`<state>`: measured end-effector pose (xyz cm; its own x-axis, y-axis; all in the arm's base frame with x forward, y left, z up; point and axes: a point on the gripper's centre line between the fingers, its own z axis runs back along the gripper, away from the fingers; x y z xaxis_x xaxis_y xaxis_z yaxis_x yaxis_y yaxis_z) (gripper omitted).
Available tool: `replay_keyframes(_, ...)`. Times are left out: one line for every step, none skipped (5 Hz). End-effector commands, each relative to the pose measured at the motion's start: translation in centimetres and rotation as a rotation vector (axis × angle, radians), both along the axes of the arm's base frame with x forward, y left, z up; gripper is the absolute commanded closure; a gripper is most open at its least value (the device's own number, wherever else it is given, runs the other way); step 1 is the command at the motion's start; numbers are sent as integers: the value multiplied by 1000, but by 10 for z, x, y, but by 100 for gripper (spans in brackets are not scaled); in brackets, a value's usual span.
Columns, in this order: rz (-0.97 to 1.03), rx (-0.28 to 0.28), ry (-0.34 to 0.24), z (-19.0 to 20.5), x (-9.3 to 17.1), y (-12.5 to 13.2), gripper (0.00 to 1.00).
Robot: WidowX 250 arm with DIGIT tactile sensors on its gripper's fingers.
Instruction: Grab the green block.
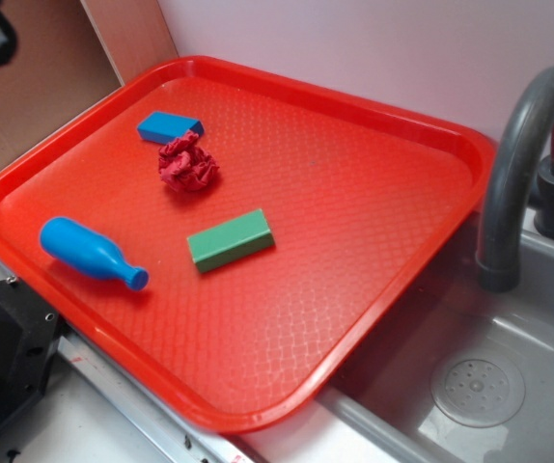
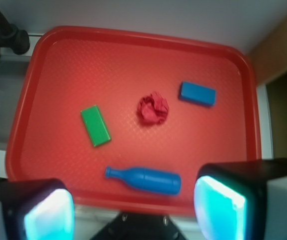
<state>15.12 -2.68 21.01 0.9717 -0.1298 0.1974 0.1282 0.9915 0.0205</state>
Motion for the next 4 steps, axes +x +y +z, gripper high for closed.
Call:
replay_keyframes(-179,-63,24,-48,38,-37,0)
replay_keyframes(-235,-56,103,-77,47,-54,0)
replay_keyframes(-230,-32,148,-103,49,-55,0)
replay_keyframes(-243,33,198,-132,53,-56,0)
